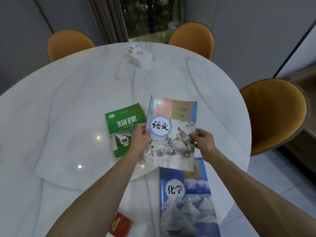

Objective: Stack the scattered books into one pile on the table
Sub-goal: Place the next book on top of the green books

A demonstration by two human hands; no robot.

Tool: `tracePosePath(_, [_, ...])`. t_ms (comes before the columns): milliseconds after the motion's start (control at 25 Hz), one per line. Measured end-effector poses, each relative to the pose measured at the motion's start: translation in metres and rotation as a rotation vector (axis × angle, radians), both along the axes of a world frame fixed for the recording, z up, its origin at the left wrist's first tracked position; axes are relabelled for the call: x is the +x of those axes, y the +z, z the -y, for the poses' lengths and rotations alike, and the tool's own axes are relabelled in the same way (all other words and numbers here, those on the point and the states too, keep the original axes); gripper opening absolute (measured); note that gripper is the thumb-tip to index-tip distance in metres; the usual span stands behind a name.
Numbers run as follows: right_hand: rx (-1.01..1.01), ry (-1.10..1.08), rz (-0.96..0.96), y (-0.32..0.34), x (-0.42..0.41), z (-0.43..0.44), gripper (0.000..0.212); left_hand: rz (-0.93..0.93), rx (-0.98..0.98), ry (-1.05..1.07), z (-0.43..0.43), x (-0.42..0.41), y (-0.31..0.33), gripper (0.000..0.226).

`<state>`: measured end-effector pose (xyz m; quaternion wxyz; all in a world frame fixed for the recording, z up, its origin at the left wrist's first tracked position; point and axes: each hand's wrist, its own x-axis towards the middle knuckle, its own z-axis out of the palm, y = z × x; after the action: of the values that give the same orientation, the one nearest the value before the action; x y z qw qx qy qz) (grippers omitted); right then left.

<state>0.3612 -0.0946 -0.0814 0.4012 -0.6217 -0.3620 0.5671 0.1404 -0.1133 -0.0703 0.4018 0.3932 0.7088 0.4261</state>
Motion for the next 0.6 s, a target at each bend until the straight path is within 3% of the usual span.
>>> tracePosePath(240, [0.07, 0.153, 0.044, 0.025, -0.073, -0.057, 0.014, 0.031, -0.038, 0.247, -0.011, -0.067, 0.011, 0.021])
tracePosePath(600, [0.054, 0.263, 0.118, 0.02, -0.155, -0.113, 0.011, 0.051, -0.121, 0.407, -0.035, -0.128, 0.004, 0.012])
